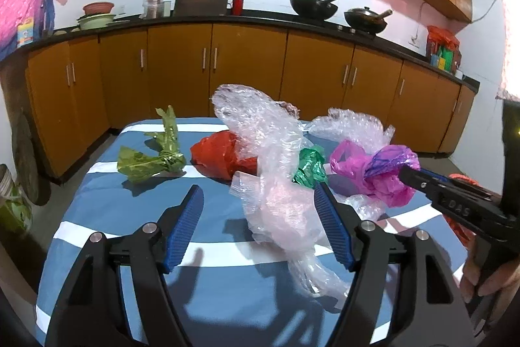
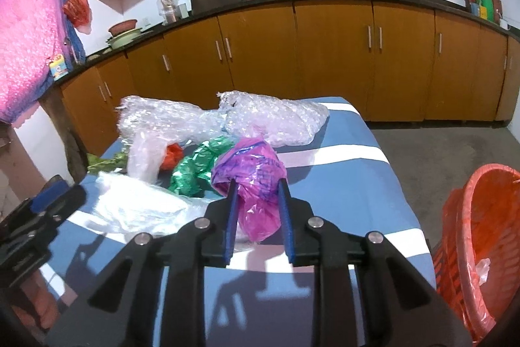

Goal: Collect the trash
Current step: 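Grasp a clear bag with the left tool while the right holds the purple bag, then lift the clear bag and purple bag off the table with both tools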

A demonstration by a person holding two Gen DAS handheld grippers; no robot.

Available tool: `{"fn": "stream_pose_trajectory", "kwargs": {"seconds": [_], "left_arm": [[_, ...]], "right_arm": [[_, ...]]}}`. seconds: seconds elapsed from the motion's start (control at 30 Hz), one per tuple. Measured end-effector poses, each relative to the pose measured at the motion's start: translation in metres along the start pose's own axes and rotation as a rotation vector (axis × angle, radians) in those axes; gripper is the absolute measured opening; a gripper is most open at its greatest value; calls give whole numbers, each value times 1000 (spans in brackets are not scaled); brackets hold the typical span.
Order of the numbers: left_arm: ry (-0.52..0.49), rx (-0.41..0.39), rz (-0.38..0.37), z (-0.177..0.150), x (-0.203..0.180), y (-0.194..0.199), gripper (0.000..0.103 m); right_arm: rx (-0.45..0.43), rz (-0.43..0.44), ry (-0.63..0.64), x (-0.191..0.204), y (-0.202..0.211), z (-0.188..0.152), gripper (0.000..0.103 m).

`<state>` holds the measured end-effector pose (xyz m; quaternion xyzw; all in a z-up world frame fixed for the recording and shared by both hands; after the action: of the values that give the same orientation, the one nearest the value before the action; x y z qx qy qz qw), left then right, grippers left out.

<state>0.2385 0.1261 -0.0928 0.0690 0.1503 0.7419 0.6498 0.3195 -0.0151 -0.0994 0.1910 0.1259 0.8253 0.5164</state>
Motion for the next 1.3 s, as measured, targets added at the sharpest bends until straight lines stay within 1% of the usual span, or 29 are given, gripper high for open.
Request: {"fn": "stream_pose_trajectory", "kwargs": {"seconds": [0.2, 0.33, 0.4, 0.47, 0.5, 0.53, 0.6, 0.63, 0.73, 0.87, 1.13, 1.3], "left_arm": [[-6, 50, 1, -8, -1, -13, 70], [12, 109, -14, -17, 1, -25, 70], [13, 133, -23, -21, 1, -31, 68], [17, 156, -39, -24, -1, -34, 60], [17, 168, -46, -26, -1, -36, 51], [14, 175, -51, -27, -2, -36, 44], [5, 181, -54, -28, -3, -36, 23], [2, 180, -57, -28, -4, -35, 16], [-13, 168, -61, -26, -6, -31, 6], [-23, 147, -57, -18, -6, -24, 2], [-11, 95, -60, 6, -3, -3, 1], [-7, 60, -46, 24, 5, 9, 1]], "right_arm": [[-15, -4, 20, -1, 10, 3, 24], [-7, -9, 10, -3, 11, 1, 24], [-4, -9, 11, -2, 11, -1, 24], [0, -9, 15, -1, 10, -2, 24], [2, -9, 17, 0, 10, -3, 24], [4, -10, 17, 0, 10, -3, 24], [6, -11, 16, -1, 10, -4, 24], [6, -11, 17, -1, 10, -4, 24], [6, -11, 19, 0, 11, -4, 24], [3, -9, 24, 2, 15, -3, 24], [-6, 1, 26, 6, 31, -1, 24], [-9, 13, 17, 11, 43, 0, 24]]}}
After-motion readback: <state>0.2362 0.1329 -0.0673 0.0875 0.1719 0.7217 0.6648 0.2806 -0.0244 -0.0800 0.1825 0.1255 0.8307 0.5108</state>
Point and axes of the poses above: each gripper's, at about its wrist camera, not at the fingertips, and y roughly against the way its jaws point, x to its left, z to its top, the point moved 10 cm from there along -y, roughly the way its jaws point, and after that the axes turned 11 degrees about -x, right-handed, at the moved point
